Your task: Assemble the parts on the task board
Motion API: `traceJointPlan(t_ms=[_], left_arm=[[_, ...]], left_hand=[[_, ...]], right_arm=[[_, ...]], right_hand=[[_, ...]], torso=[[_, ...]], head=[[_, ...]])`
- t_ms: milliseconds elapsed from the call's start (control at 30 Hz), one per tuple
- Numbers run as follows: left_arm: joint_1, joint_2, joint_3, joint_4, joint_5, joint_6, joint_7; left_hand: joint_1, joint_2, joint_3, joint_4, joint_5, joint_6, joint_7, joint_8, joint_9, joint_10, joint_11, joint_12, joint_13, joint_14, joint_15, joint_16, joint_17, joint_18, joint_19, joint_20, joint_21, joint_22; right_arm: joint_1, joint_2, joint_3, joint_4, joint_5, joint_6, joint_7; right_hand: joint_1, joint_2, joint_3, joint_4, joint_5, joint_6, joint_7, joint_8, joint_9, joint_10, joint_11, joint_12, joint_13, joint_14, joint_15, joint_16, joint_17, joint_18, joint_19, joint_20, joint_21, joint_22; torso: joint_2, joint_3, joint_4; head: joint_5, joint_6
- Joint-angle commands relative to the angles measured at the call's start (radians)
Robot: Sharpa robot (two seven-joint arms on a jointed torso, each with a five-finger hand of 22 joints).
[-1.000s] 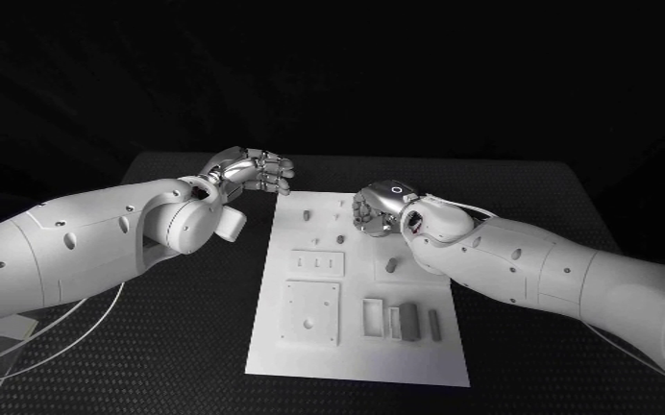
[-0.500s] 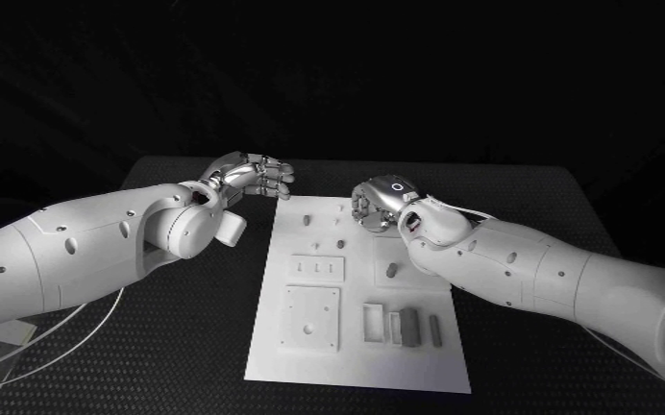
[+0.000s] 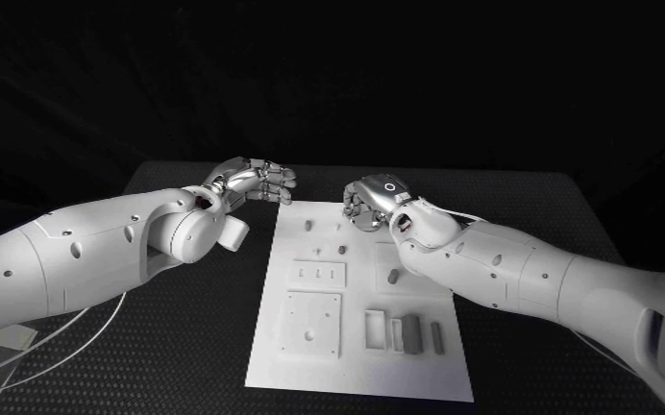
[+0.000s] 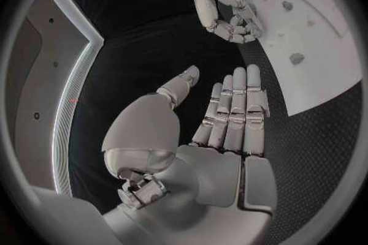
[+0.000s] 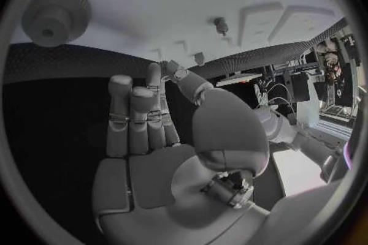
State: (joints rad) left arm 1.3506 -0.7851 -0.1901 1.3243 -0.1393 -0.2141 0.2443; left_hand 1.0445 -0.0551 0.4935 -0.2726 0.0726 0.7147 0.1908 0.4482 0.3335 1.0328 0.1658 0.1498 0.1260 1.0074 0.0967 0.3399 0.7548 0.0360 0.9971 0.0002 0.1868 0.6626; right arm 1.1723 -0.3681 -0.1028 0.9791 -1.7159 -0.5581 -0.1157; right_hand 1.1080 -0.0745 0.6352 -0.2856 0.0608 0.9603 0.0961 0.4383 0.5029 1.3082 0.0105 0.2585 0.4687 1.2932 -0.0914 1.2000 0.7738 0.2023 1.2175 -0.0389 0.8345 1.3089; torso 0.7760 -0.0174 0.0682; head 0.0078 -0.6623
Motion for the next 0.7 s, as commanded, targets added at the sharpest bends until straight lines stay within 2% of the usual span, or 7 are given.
traceJointPlan(t_ms=[33,167,367,467,533,700], left_arm=[[0.002,0.004,0.001,0.0,-0.007,0.006,0.001],[0.002,0.005,0.001,-0.001,-0.008,0.007,0.0],[0.002,0.011,0.001,-0.004,-0.01,0.006,-0.001],[0.01,0.007,0.001,0.001,-0.011,0.005,-0.002],[0.011,0.009,0.001,0.001,-0.011,0.005,-0.001],[0.015,0.007,0.001,0.003,-0.011,0.004,-0.001]], left_hand=[[-0.012,0.001,0.001,-0.004,-0.005,0.005,0.022,-0.004,0.001,0.006,0.0,-0.005,0.0,0.001,-0.002,-0.006,0.001,0.012,0.0,-0.006,-0.007,0.002],[-0.012,0.0,0.001,-0.004,-0.006,0.005,0.022,-0.004,0.001,0.005,0.0,-0.006,0.0,0.001,-0.002,-0.007,0.002,0.012,0.0,-0.006,-0.007,0.002],[-0.013,0.0,0.001,-0.004,-0.005,0.005,0.022,-0.005,0.001,0.005,0.0,-0.006,0.0,0.001,-0.002,-0.007,0.003,0.012,0.0,-0.006,-0.007,0.002],[-0.008,0.0,0.003,-0.007,-0.005,0.004,0.022,-0.005,0.001,0.006,0.0,-0.007,0.0,0.001,-0.003,-0.008,0.004,0.012,0.0,-0.006,-0.008,0.002],[-0.008,0.0,0.003,-0.007,-0.005,0.004,0.022,-0.005,0.001,0.006,0.0,-0.007,0.0,0.001,-0.003,-0.008,0.005,0.012,0.0,-0.006,-0.008,0.002],[-0.008,-0.001,0.003,-0.007,-0.005,0.005,0.022,-0.006,0.001,0.006,0.0,-0.008,0.0,0.001,-0.003,-0.009,0.005,0.012,0.001,-0.006,-0.008,0.003]], right_arm=[[0.0,0.009,0.0,-0.01,-0.009,-0.008,0.016],[0.0,0.024,0.0,-0.025,-0.009,-0.008,0.018],[-0.002,0.04,0.0,-0.032,-0.012,-0.004,0.017],[-0.002,0.042,0.0,-0.035,-0.014,-0.006,0.016],[-0.002,0.044,0.0,-0.04,-0.014,-0.008,0.016],[-0.002,0.049,0.0,-0.046,-0.015,-0.007,0.013]], right_hand=[[0.0,-0.005,0.006,-0.002,-0.001,0.017,0.013,-0.002,0.023,0.004,0.0,0.002,0.001,0.0,-0.008,0.005,0.002,0.059,0.005,-0.001,0.004,0.02],[-0.002,-0.005,0.006,0.0,-0.001,0.018,0.013,-0.003,0.023,0.004,0.001,0.001,0.002,0.0,-0.008,0.005,0.002,0.059,0.005,-0.001,0.004,0.02],[-0.002,-0.005,0.006,0.0,-0.001,0.017,0.013,-0.004,0.023,0.004,0.001,0.0,0.003,0.0,-0.008,0.005,0.002,0.059,0.005,-0.001,0.004,0.02],[-0.001,-0.006,0.008,-0.001,-0.001,0.017,0.014,-0.006,0.024,0.003,0.001,-0.001,0.004,-0.001,-0.008,0.005,0.002,0.059,0.005,-0.001,0.004,0.019],[-0.001,-0.007,0.008,-0.002,-0.001,0.017,0.014,-0.006,0.024,0.003,0.001,-0.001,0.004,-0.001,-0.008,0.005,0.002,0.059,0.004,-0.001,0.004,0.019],[0.0,-0.007,0.009,-0.002,-0.001,0.017,0.014,-0.007,0.024,0.002,0.001,-0.002,0.005,-0.001,-0.008,0.005,0.002,0.059,0.004,-0.001,0.004,0.019]], torso=[[0.0,-0.0005,0.0028],[0.002,-0.0004,0.0024],[0.003,-0.0012,0.003],[0.004,-0.0016,0.0036],[0.005,-0.0016,0.0017],[0.006,-0.0025,0.0037]], head=[[0.0,0.006],[0.008,0.007],[0.008,0.006],[0.007,0.004],[0.009,0.007],[0.007,0.003]])
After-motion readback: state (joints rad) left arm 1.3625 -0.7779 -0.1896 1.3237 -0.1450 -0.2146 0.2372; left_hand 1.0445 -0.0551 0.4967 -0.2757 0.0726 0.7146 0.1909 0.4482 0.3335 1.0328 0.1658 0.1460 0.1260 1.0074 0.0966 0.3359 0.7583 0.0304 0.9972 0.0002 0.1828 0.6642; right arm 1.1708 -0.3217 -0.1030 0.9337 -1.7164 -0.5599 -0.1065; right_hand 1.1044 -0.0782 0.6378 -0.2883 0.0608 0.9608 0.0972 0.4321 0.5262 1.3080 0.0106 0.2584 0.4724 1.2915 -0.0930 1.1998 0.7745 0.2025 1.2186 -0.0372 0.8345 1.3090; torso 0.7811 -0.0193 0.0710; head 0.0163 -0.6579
